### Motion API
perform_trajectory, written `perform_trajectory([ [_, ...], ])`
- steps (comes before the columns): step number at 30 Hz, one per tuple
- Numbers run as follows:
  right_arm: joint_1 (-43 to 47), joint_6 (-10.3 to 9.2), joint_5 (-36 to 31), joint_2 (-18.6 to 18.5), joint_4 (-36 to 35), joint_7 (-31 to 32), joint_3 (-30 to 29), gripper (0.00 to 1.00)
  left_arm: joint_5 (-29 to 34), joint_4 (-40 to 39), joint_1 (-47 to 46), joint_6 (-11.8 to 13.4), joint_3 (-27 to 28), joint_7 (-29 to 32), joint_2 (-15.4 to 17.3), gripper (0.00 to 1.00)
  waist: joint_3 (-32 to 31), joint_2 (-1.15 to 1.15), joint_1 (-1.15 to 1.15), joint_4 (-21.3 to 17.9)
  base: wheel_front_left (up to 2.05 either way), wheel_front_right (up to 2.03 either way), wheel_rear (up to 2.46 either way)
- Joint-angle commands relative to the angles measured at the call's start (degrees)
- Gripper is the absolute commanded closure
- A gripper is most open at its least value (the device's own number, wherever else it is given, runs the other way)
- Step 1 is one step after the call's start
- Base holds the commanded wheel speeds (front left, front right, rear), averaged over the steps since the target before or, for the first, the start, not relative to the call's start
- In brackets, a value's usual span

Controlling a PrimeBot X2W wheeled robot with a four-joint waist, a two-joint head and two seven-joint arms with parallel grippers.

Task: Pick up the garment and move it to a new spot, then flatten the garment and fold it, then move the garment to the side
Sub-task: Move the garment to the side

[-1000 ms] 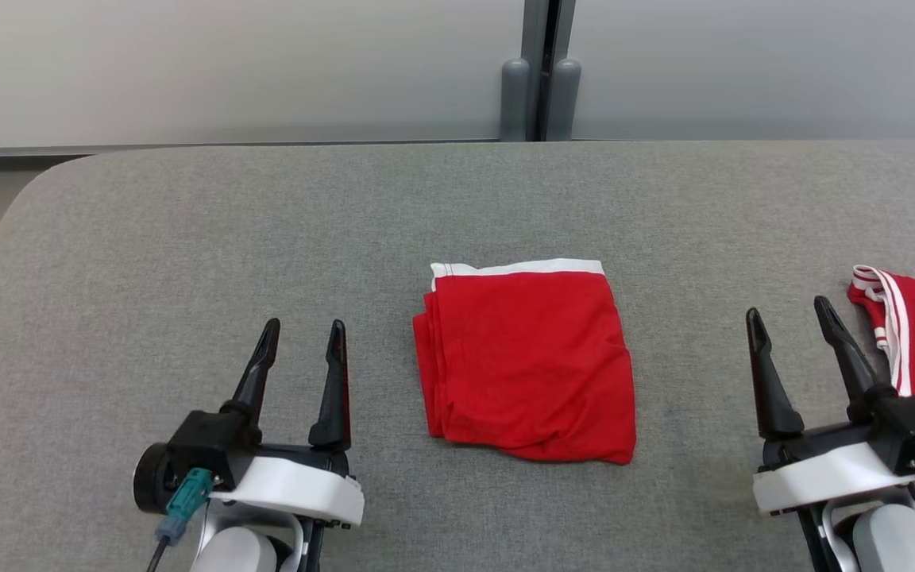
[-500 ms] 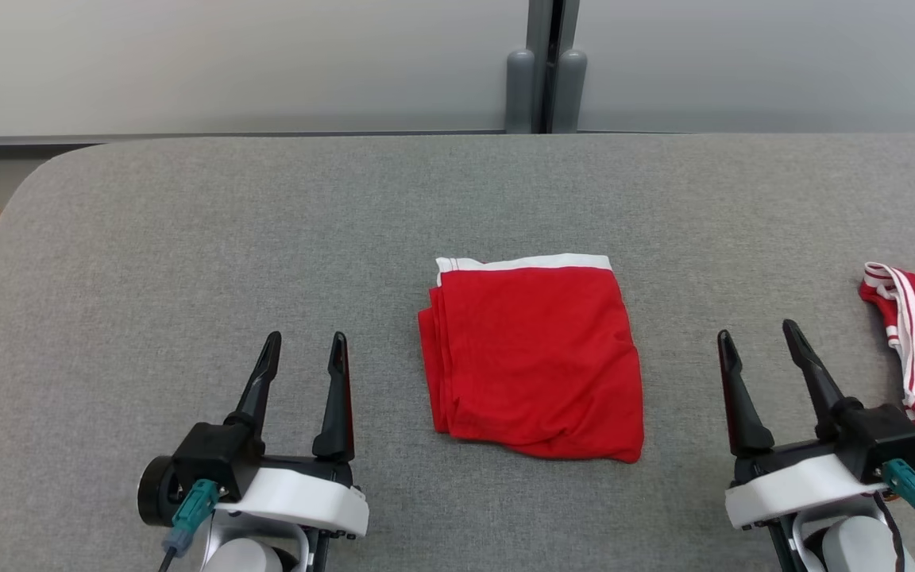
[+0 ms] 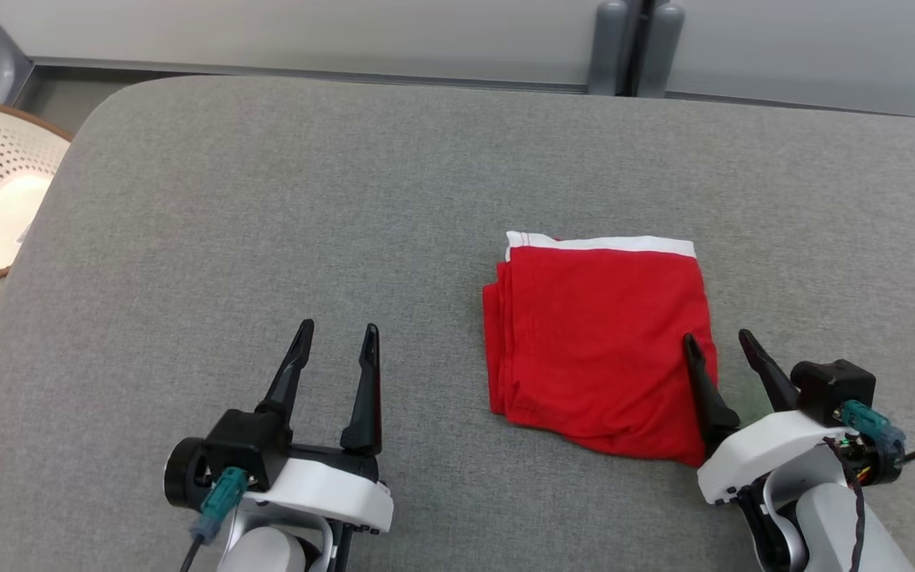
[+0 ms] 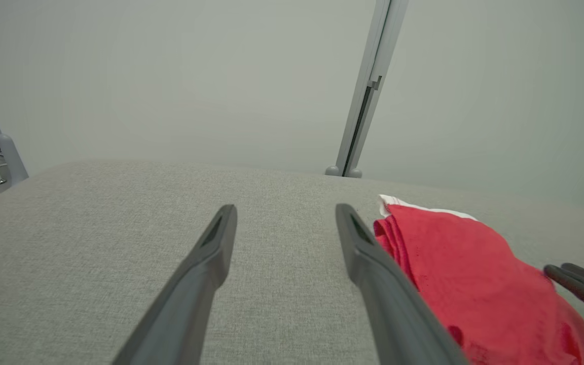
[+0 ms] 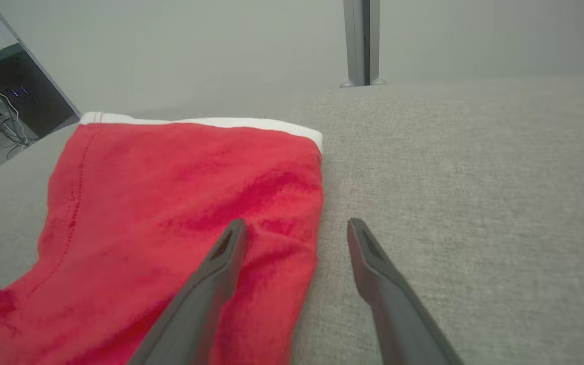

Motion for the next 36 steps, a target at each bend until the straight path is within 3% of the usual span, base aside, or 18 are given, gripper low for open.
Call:
perform_trajectory([
  [1, -0.81, -0.03, 0.75, -0.27, 1.18, 0.51, -0.45, 0.0, 1.12, 0.17, -0.87, 0.17, -0.47, -0.08, 0.2, 0.0, 0.94, 0.0, 0.0, 1.33, 0.0, 0.0, 0.0],
  [9, -3.47, -0.02, 0.97, 0.51, 8.38, 1.88, -1.34, 0.0, 0.82, -0.27, -1.76, 0.8, -2.41, -0.07, 0.2, 0.0, 1.91, 0.0, 0.0, 3.33, 0.0, 0.0, 0.0],
  [10, -3.58, -0.02, 1.14, 0.67, 9.07, 2.08, -0.8, 0.05, 0.8, -0.21, -1.72, 0.84, -2.52, -0.07, 0.2, 0.0, 1.9, 0.0, 0.0, 3.34, 0.0, 0.0, 0.0],
  [11, -3.78, -0.02, 1.03, 0.73, 9.62, 2.02, -0.1, 0.67, 0.97, -0.07, -1.68, 0.77, -2.64, -0.07, 0.19, 0.0, 1.85, 0.0, 0.0, 3.29, 0.0, 0.0, 0.0],
  [12, -4.09, -0.02, 0.42, 0.53, 10.07, 1.52, 0.56, 1.0, 1.2, 0.04, -1.59, 0.7, -2.64, -0.07, 0.22, 0.0, 1.73, 0.0, 0.0, 3.12, 0.0, 0.0, 0.0],
  [18, -6.66, -0.05, -5.52, -2.61, 11.03, -2.9, 3.46, 1.0, 2.39, 0.01, -1.71, 0.12, -2.39, -0.07, 0.2, 0.0, 0.76, 0.0, 0.0, 0.34, 0.0, 0.0, 0.0],
  [24, -8.52, -0.04, -13.39, -7.75, 9.07, -5.71, 7.11, 1.0, 3.75, -0.5, -2.91, -0.73, -3.02, -0.08, 0.2, 0.0, 0.49, 0.0, 0.0, -4.96, 0.0, 0.0, 0.0],
  [31, -11.41, -0.07, -15.26, -18.99, 2.78, -5.38, 15.95, 1.0, 5.2, -0.59, -5.93, -2.02, -5.09, -0.07, 0.22, 0.0, 3.04, 0.0, 0.0, -13.14, 0.0, 0.0, 0.0],
  [32, -11.41, -0.07, -15.26, -18.99, 2.78, -5.38, 15.95, 1.0, 5.2, -0.59, -5.93, -2.02, -5.09, -0.07, 0.22, 0.0, 3.04, 0.0, 0.0, -13.14, 0.0, 0.0, 0.0],
  [36, -13.55, -0.08, -12.87, -27.21, -1.79, -4.31, 21.13, 1.0, 5.95, -0.22, -8.42, -2.55, -6.66, -0.07, 0.22, 0.0, 5.58, 0.0, 0.0, -17.42, 0.0, 0.0, 0.0],
])
